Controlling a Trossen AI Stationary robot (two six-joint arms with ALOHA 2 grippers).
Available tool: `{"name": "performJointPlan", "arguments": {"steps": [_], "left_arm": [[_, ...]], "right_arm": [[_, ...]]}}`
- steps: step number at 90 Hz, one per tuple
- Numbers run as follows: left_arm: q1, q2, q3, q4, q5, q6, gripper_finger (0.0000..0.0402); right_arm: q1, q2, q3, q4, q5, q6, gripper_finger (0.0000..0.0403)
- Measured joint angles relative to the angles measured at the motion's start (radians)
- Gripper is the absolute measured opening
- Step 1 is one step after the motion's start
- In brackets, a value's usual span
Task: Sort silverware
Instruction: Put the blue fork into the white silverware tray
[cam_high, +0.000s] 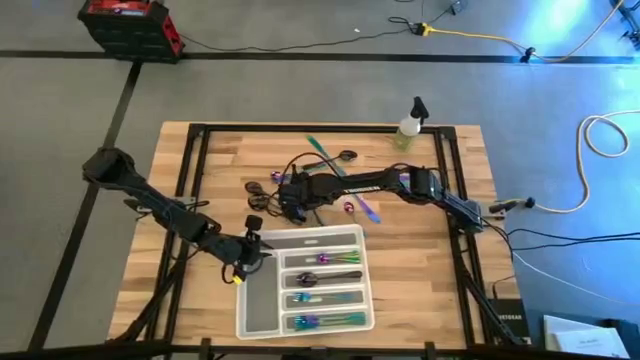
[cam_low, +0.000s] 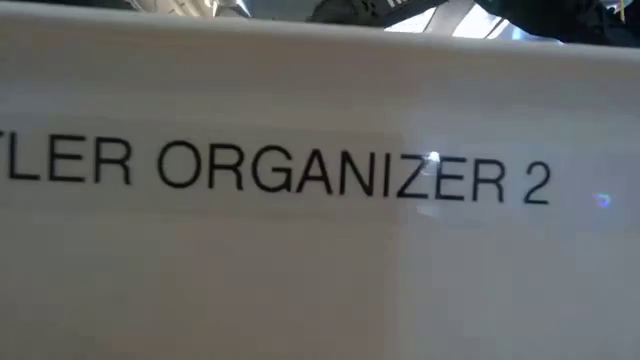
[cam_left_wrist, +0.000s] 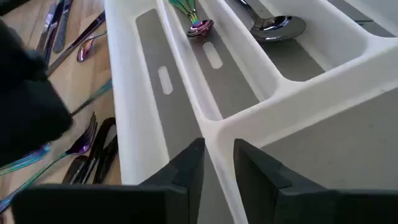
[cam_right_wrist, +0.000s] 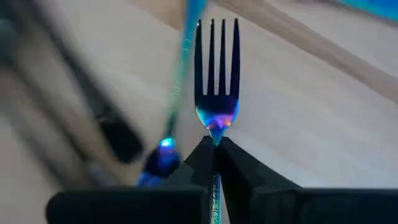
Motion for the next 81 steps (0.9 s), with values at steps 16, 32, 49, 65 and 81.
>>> {"name": "performJointPlan", "arguments": {"steps": [16,32,49,65,81], "left_arm": [[0.0,0.0,0.0,-0.001,-0.001,0.011,0.0072],[0.0,0.0,0.0,-0.018,-0.001,-0.001,0.0072],[0.0,0.0,0.0,-0.067,-0.001,-0.043,0.0072],[0.0,0.0,0.0,-0.073,-0.002,-0.065,0.0072],[0.0,0.0,0.0,-0.072,-0.001,-0.075,0.0072]], "right_arm": [[0.001,-0.003,0.163,-0.134,0.021,-0.083,0.0],[0.02,-0.006,0.364,-0.308,0.073,-0.162,0.0],[0.099,-0.084,0.361,-0.44,0.117,-0.179,0.0],[0.229,-0.118,0.361,-0.528,0.165,-0.119,0.0],[0.352,-0.115,0.361,-0.458,0.108,-0.161,0.0]]}}
